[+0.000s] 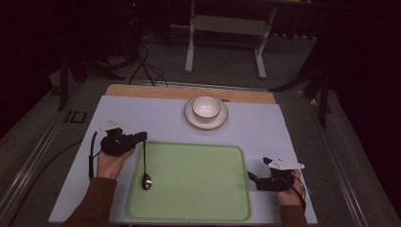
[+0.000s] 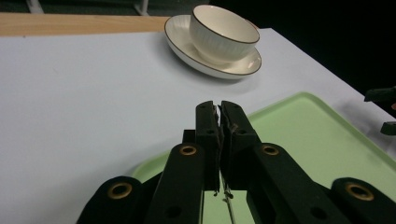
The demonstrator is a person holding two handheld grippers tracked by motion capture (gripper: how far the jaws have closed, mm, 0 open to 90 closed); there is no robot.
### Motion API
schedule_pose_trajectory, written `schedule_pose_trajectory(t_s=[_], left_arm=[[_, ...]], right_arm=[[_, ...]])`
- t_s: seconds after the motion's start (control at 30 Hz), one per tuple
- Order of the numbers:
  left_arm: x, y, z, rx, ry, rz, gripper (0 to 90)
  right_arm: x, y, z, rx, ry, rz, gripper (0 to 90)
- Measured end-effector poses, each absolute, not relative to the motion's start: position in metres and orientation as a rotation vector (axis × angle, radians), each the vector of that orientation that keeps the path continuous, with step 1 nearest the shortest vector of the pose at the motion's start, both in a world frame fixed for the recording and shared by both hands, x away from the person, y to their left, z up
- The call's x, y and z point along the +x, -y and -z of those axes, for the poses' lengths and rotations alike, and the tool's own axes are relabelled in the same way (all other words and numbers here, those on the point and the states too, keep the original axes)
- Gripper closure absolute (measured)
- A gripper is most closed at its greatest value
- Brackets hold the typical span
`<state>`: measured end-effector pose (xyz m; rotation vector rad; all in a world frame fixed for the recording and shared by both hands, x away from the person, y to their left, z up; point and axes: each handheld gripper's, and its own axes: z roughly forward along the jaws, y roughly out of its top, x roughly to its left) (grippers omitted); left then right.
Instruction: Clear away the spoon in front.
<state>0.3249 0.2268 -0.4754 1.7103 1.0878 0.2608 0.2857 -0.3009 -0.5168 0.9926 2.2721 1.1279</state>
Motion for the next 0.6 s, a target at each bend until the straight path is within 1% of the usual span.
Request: schedule_pose_trajectory(t_s=[0.4, 0.6], left_arm=[[0.309, -0.227, 0.489, 1.771, -1.08, -0.239, 83.5], [0.31, -0.223, 0.498, 1.831, -1.069, -0.229, 82.1]], right_arm=[[0.287, 0.301, 0.516, 0.991, -2.268, -1.14, 14.0], [0.286, 0.302, 0.515, 0.994, -2.264, -1.147, 13.9]])
